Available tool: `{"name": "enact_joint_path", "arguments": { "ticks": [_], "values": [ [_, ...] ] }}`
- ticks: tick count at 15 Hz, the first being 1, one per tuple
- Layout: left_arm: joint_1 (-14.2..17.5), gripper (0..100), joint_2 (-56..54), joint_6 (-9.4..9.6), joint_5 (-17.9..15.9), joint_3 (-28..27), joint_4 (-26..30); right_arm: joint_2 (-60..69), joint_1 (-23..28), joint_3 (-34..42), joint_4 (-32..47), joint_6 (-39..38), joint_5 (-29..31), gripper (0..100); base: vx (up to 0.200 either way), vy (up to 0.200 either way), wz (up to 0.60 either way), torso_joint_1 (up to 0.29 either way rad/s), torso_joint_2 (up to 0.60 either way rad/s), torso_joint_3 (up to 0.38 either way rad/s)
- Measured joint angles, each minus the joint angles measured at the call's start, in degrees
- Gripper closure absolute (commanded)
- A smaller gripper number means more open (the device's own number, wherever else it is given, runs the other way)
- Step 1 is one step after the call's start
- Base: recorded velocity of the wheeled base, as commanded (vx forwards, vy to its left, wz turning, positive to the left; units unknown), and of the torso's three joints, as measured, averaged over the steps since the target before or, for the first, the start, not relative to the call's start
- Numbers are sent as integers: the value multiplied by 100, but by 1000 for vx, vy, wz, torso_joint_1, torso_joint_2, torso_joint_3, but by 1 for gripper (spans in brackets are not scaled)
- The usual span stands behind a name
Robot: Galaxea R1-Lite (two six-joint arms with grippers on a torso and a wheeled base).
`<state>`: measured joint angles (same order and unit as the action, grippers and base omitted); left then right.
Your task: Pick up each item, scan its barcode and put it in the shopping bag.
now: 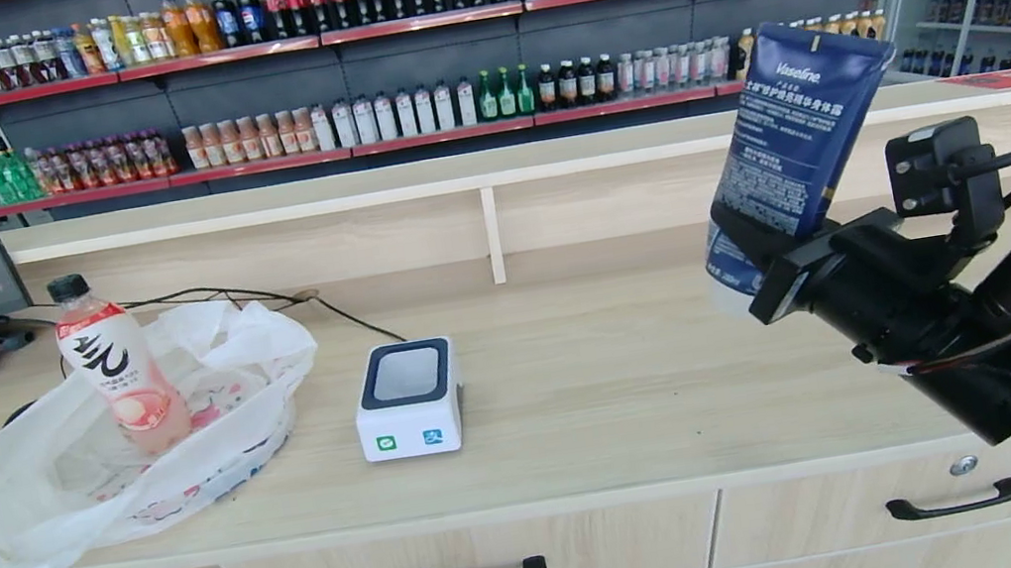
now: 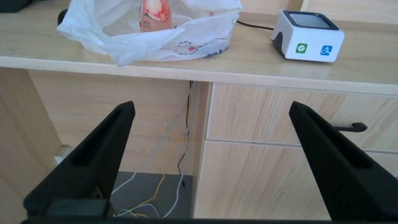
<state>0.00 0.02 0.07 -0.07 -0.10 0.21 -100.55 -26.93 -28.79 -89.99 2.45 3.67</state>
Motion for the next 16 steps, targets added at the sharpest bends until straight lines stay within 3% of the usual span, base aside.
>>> {"name": "enact_joint_path", "arguments": {
  "ticks": [3,16],
  "values": [
    [0,0,0,-5,0,0,-7,96,-7,18,-46,0,-9,100,0,0,0,0,0,0],
    [5,0,0,-17,0,0,0,-22,-96,66,5,299,73,100,0,200,0,7,3,2]
  ]
}}
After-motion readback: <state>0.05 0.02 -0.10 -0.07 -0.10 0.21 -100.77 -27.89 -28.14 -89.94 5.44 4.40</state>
